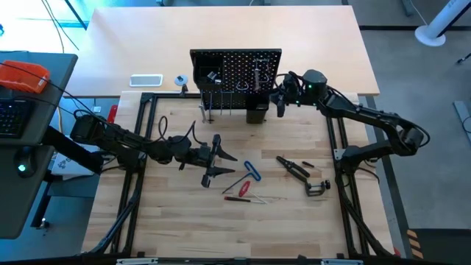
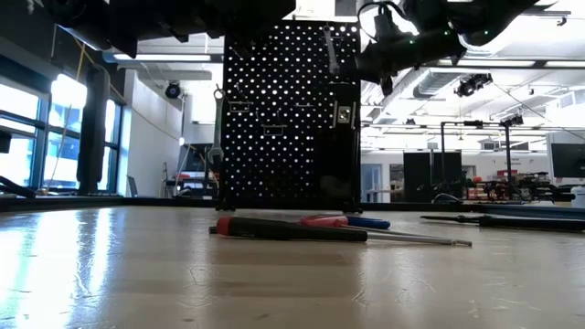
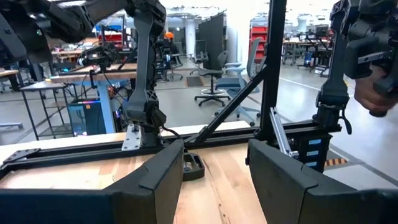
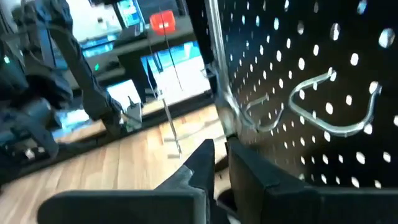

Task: Hang tools onto peg board
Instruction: Put the nut driver into the bottom black bin on the pegboard

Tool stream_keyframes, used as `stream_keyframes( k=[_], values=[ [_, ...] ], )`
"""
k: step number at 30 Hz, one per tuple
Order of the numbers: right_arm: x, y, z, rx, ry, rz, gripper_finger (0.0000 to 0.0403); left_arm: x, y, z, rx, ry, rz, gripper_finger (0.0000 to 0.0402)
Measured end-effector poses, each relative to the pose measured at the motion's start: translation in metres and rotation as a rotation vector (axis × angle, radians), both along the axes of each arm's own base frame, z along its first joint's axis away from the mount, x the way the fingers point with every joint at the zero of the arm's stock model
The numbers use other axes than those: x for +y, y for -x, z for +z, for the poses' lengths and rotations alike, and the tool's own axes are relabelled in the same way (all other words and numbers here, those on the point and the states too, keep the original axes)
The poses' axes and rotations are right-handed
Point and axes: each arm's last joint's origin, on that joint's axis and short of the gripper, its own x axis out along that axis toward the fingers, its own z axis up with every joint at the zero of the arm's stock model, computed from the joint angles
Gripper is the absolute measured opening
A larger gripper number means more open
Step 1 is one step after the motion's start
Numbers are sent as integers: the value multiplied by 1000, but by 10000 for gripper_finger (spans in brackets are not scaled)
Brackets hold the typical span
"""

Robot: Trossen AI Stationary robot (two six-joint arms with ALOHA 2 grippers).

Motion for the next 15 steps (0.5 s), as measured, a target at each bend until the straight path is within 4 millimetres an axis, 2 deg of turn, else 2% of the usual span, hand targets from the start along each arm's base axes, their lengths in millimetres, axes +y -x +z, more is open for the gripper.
stream_keyframes(
  k=[4,8,15],
  values=[
    [5,6,1,43,2,10,64,1,0,-3,31,-5,5,172],
    [15,18,11,58,4,13,90,7,-1,-7,77,-9,29,172],
    [51,39,24,127,-7,80,108,9,1,-26,273,-23,33,172]
  ],
)
